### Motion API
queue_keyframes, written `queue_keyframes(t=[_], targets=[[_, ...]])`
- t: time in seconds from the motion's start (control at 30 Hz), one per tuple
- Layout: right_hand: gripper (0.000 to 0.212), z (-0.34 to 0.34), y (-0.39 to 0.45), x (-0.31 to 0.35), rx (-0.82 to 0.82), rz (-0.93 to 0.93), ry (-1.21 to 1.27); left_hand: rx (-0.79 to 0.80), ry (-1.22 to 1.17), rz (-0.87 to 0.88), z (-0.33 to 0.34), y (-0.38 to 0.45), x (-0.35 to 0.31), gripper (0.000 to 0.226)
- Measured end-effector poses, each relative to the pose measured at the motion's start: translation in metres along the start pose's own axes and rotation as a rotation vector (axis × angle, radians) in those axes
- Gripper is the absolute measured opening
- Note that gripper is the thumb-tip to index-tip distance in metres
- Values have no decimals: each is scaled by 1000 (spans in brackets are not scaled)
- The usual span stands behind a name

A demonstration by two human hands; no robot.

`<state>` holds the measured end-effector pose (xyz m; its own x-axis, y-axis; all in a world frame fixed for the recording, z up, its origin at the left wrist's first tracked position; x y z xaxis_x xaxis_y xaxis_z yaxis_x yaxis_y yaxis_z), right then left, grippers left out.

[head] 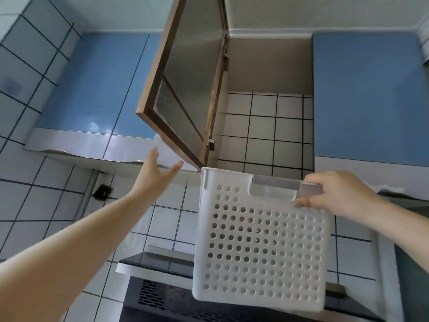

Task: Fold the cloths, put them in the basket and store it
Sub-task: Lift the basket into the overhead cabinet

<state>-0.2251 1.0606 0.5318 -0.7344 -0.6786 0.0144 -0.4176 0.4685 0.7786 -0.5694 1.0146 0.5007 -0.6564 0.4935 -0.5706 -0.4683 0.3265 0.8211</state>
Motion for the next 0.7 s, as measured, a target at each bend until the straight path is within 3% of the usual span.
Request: queue_keyframes(t=[0.07,0.2,0.3,0.37,0.53,0.7], targets=[[33,-8,-3,0,-8,23,-21,187,-319,-210,23,-57,33,98],[45,-21,-4,3,-29,21,-70,512,-703,-636,66,-184,80,120],[54,-32,-8,5,-42,-15,-85,723,-854,-640,97,-229,60,121],[52,-43,-14,5,-42,-24,-77,716,-874,-537,107,-233,35,111],[47,-67,-26,4,-31,-28,-23,530,-882,-397,100,-237,-12,74],[41,-94,-42,3,-4,-93,52,390,-941,-336,93,-253,-42,75]])
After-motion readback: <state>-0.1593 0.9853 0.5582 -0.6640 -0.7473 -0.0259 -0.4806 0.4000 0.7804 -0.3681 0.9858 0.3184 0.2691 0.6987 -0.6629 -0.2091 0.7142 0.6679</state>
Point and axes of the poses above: each hand's wrist, its own y-axis towards the middle knuckle, its own z-axis out of the palm, x = y × z, the point moved 9 cm from there along y, towards the middle knuckle, and after that the axes turned 4 degrees about z, right-handed, at the moved point
